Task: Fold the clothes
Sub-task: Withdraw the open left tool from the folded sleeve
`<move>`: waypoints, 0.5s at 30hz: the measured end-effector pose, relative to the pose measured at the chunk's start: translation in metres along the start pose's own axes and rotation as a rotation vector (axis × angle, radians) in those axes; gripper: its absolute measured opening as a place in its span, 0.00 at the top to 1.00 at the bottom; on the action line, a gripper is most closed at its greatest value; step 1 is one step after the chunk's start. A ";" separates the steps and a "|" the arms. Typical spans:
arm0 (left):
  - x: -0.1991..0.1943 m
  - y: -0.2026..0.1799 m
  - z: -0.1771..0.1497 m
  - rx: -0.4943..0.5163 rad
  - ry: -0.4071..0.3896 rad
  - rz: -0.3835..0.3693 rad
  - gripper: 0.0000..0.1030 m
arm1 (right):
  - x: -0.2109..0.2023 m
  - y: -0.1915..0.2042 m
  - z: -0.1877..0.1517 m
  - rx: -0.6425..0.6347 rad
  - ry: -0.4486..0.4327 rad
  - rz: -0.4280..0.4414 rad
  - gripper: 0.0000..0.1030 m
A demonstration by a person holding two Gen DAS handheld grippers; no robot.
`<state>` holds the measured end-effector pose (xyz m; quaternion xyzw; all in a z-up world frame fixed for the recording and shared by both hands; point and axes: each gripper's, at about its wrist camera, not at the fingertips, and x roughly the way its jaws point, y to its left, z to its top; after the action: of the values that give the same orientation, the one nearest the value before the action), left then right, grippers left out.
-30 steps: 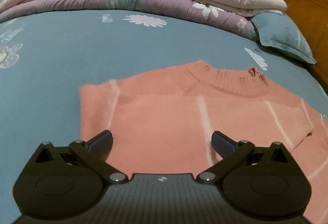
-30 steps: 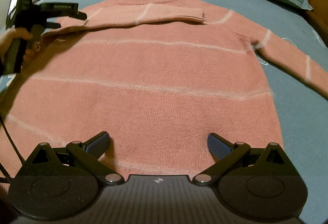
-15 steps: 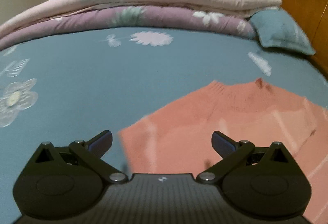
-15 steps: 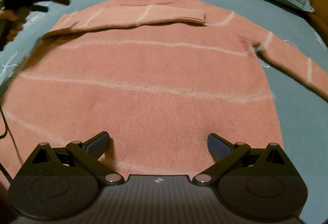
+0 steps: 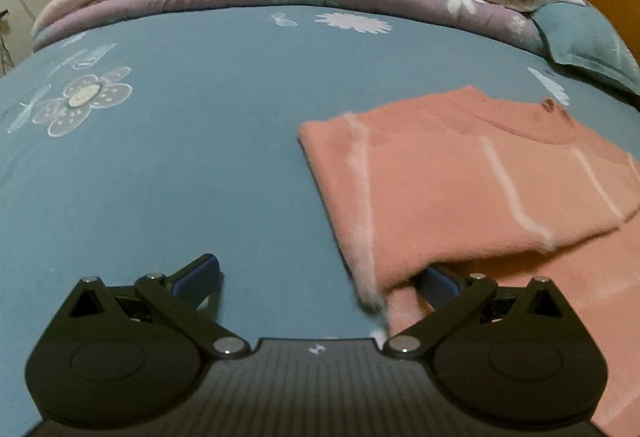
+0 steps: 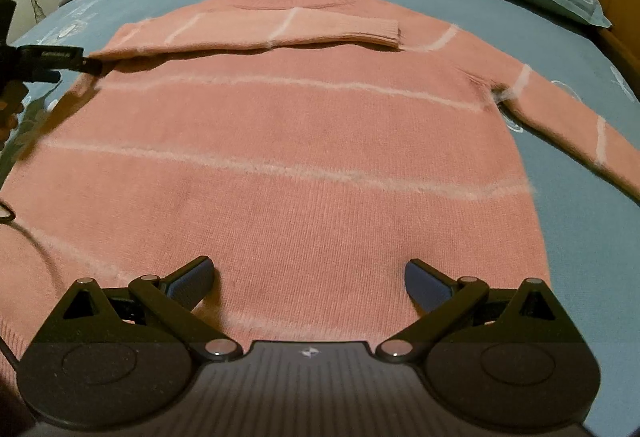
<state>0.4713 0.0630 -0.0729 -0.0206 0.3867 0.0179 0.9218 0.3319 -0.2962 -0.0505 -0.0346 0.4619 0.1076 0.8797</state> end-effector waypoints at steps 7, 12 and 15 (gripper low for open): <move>-0.003 -0.009 -0.010 0.165 -0.021 0.065 0.00 | 0.000 -0.001 -0.001 0.004 -0.004 -0.001 0.00; -0.008 0.002 -0.021 0.088 -0.018 0.051 0.00 | 0.000 -0.002 0.000 0.003 -0.006 0.003 0.00; -0.004 -0.003 -0.009 0.094 -0.028 0.055 0.00 | 0.001 -0.001 0.001 0.000 -0.004 -0.003 0.00</move>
<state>0.4623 0.0590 -0.0760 0.0334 0.3746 0.0253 0.9262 0.3332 -0.2972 -0.0507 -0.0351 0.4599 0.1064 0.8808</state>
